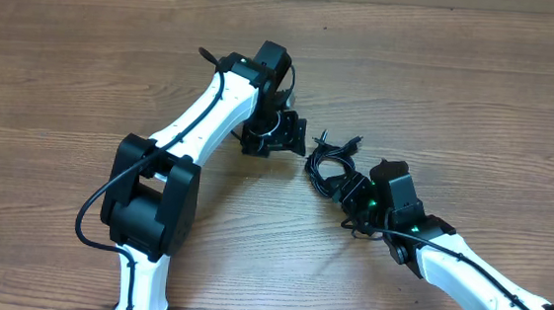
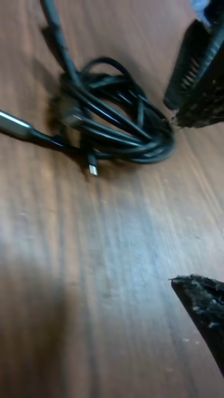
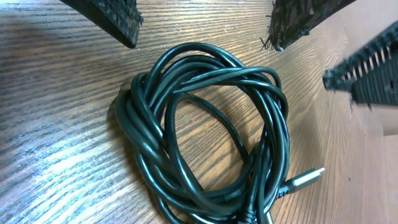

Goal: Untangle cables

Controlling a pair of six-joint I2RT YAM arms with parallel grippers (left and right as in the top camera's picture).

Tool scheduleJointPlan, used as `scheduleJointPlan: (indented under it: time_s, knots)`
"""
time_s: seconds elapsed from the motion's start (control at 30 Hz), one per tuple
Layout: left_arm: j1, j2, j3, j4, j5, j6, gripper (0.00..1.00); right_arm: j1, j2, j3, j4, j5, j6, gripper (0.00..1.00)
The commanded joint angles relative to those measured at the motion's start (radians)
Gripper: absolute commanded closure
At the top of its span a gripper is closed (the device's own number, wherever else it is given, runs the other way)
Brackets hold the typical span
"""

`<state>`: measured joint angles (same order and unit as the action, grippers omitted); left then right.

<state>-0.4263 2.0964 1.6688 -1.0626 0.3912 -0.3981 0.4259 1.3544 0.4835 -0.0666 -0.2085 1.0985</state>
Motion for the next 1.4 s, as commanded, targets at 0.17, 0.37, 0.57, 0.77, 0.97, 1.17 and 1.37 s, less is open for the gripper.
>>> scheduleJointPlan:
  time_s: [0.17,0.37,0.57,0.77,0.97,1.17,1.37]
  knots:
    - [-0.093,0.004,-0.015,0.04,-0.062,-0.037,0.46,-0.001,-0.022,0.002,0.015,-0.002,0.002,0.32]
    - [-0.106,0.075,-0.017,0.063,-0.062,-0.153,0.53,-0.001,-0.023,0.001,0.001,-0.002,0.0,0.3]
    - [-0.106,0.127,-0.018,0.079,-0.051,-0.24,0.6,-0.001,-0.025,0.001,0.018,-0.018,0.003,0.29]
    - [-0.105,0.141,-0.018,0.068,-0.05,-0.29,0.62,-0.001,-0.025,0.001,0.019,-0.02,0.003,0.28]
    - [-0.109,0.143,-0.019,0.069,-0.051,-0.302,0.6,-0.001,-0.025,0.001,0.025,-0.025,0.003,0.27]
    - [-0.105,0.173,-0.019,0.063,-0.05,-0.296,0.89,-0.001,-0.025,0.001,0.011,-0.013,0.0,0.27]
    - [-0.093,0.194,-0.019,0.042,-0.112,-0.229,0.96,-0.001,-0.024,0.001,0.004,-0.007,0.002,0.27]
